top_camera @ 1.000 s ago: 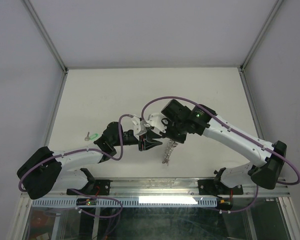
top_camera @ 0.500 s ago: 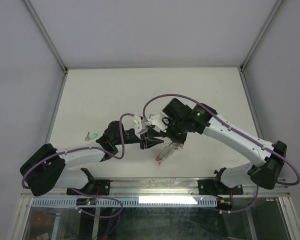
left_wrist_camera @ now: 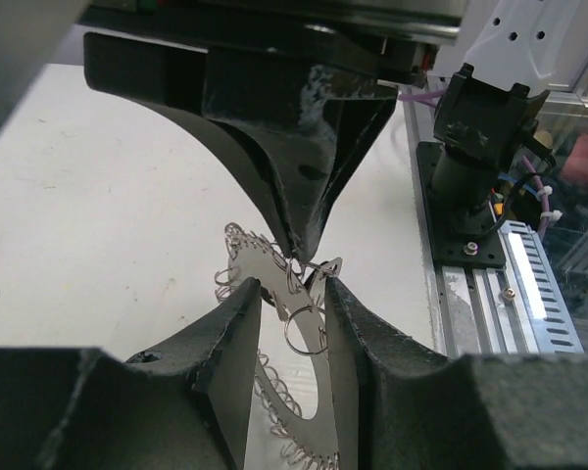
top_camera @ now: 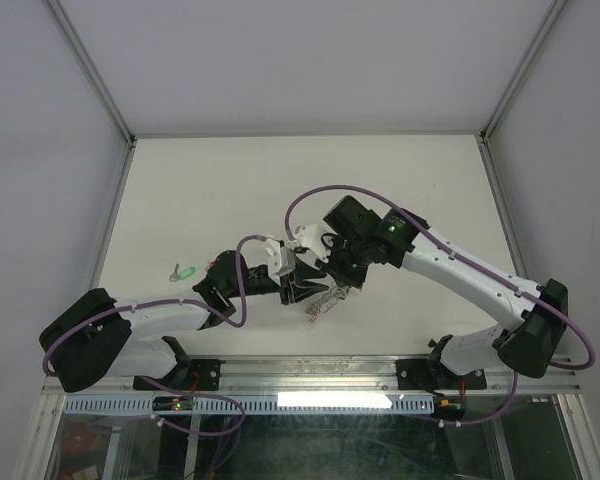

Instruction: Put the keys on the keyring

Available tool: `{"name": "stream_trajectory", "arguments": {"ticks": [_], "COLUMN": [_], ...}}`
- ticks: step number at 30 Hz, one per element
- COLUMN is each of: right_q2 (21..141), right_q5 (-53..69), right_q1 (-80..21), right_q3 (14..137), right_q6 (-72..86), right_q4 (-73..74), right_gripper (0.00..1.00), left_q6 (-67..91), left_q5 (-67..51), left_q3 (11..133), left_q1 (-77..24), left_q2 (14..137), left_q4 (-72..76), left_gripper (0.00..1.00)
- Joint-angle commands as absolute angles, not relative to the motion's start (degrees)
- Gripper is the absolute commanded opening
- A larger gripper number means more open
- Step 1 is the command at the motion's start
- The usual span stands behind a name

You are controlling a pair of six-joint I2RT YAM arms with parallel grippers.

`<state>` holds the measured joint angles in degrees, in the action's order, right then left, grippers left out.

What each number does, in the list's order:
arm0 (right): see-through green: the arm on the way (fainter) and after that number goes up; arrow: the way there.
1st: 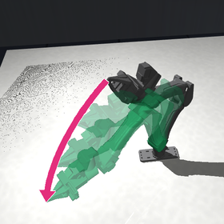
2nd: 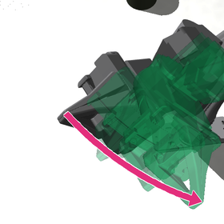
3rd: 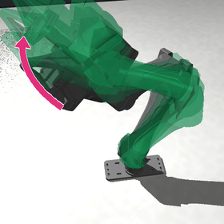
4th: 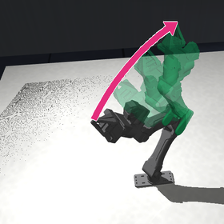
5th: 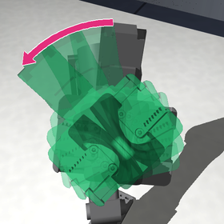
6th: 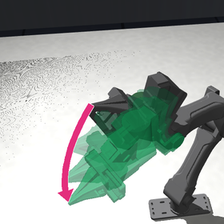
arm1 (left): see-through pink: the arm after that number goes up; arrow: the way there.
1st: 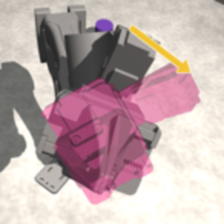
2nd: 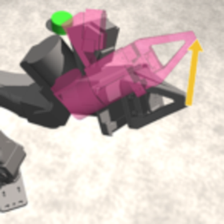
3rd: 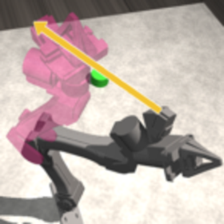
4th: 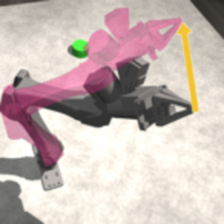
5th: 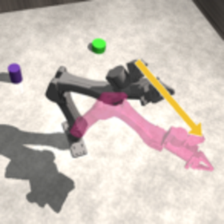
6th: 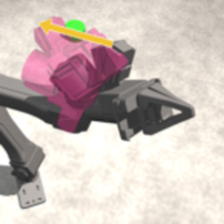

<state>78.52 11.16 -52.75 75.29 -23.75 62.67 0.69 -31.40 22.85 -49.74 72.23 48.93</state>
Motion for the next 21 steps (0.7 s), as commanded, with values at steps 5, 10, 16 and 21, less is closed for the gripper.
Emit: {"name": "stream_trajectory", "arguments": {"ticks": [5, 10, 16, 21], "right_q2": [79.0, 79.4, 79.1, 78.9], "right_q5": [14.8, 16.6, 17.7, 18.7], "right_q1": [-50.8, -50.0, -49.7, -49.5], "right_q3": [75.4, 75.6, 75.7, 75.6], "right_q6": [-22.4, -22.3, -22.4, -22.3], "right_q4": [59.2, 59.3, 59.0, 58.5], "right_gripper": [0.0, 0.0, 0.0, 0.0], "left_q6": [1.1, -0.2, -1.8, -2.5], "left_q5": [-30.7, -30.7, -32.4, -32.3], "left_q3": [21.8, 23.0, 25.1, 25.5], "left_q1": [-50.2, -50.2, -50.3, -50.2], "left_q2": [70.5, 71.7, 73.6, 74.5], "left_q4": [54.7, 53.2, 50.1, 49.1], "left_gripper": [0.31, 0.29, 0.25, 0.29]}}
